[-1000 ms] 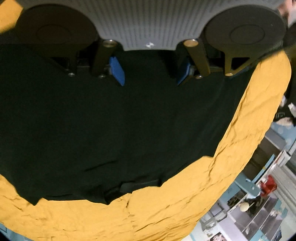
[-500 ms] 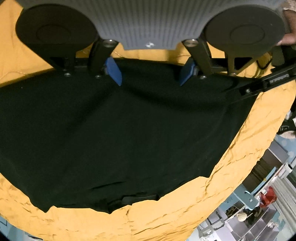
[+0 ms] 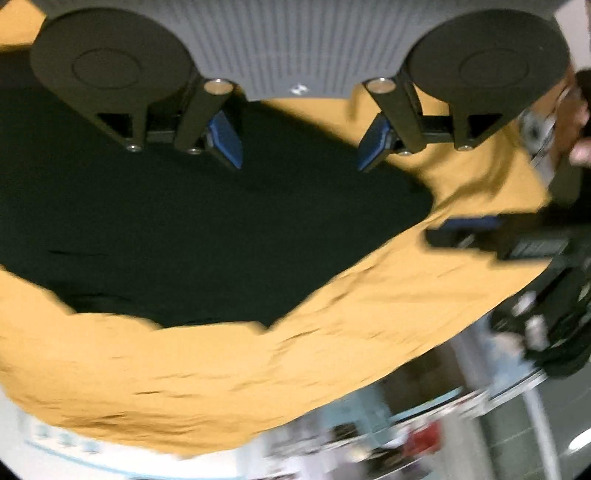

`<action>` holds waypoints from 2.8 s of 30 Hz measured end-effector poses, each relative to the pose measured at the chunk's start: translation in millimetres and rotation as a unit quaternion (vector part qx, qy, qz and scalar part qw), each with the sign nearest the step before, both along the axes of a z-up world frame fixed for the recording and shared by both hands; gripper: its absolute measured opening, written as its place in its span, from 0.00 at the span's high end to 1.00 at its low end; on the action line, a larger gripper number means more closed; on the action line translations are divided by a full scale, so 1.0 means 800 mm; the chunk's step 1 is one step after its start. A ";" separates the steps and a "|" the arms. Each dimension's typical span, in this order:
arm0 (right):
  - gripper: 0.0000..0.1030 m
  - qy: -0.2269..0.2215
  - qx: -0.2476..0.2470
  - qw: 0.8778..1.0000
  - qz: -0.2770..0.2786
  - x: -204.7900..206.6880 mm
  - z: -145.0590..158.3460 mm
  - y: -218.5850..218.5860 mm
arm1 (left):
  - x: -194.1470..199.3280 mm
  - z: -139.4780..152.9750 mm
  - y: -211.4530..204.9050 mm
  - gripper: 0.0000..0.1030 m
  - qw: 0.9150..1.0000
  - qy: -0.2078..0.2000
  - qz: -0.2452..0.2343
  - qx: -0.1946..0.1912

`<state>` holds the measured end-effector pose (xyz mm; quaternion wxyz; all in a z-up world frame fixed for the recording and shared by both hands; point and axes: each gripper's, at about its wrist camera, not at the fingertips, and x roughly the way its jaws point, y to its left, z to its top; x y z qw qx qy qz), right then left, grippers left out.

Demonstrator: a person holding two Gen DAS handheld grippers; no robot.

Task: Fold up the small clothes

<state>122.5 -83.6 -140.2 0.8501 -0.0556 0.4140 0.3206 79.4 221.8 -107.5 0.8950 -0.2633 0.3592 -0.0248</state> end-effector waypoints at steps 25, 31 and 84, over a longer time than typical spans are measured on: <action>0.33 -0.246 -0.179 0.948 0.092 -0.020 -0.059 0.169 | 0.153 -0.057 0.082 0.28 0.978 0.024 -0.066 -0.198; 0.32 -0.232 -0.160 0.955 0.087 -0.006 -0.067 0.166 | 0.232 -0.106 0.082 0.29 0.954 0.075 -0.080 -0.278; 0.96 -0.185 0.029 0.982 -0.019 0.008 0.012 0.049 | 0.368 -0.064 -0.008 0.81 0.964 0.116 -0.074 -0.228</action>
